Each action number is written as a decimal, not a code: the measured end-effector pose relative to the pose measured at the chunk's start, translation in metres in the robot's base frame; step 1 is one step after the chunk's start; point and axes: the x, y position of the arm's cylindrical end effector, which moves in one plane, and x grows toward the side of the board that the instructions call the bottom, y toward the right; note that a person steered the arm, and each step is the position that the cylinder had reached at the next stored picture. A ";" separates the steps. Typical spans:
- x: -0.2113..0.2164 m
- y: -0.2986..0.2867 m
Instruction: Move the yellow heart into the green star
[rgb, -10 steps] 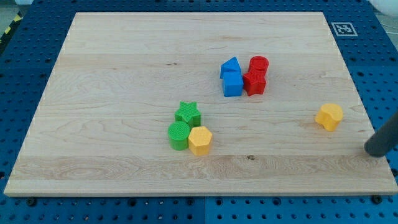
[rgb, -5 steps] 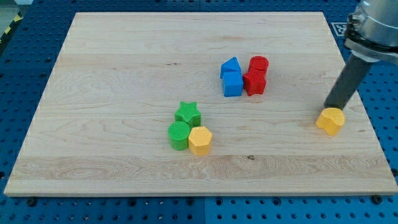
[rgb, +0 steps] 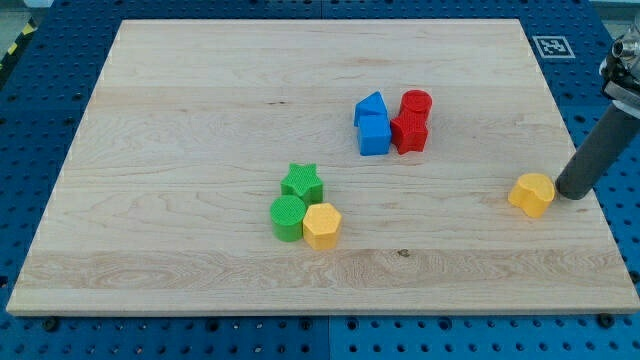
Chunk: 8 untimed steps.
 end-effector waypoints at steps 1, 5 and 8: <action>0.000 0.000; 0.008 -0.032; 0.015 -0.095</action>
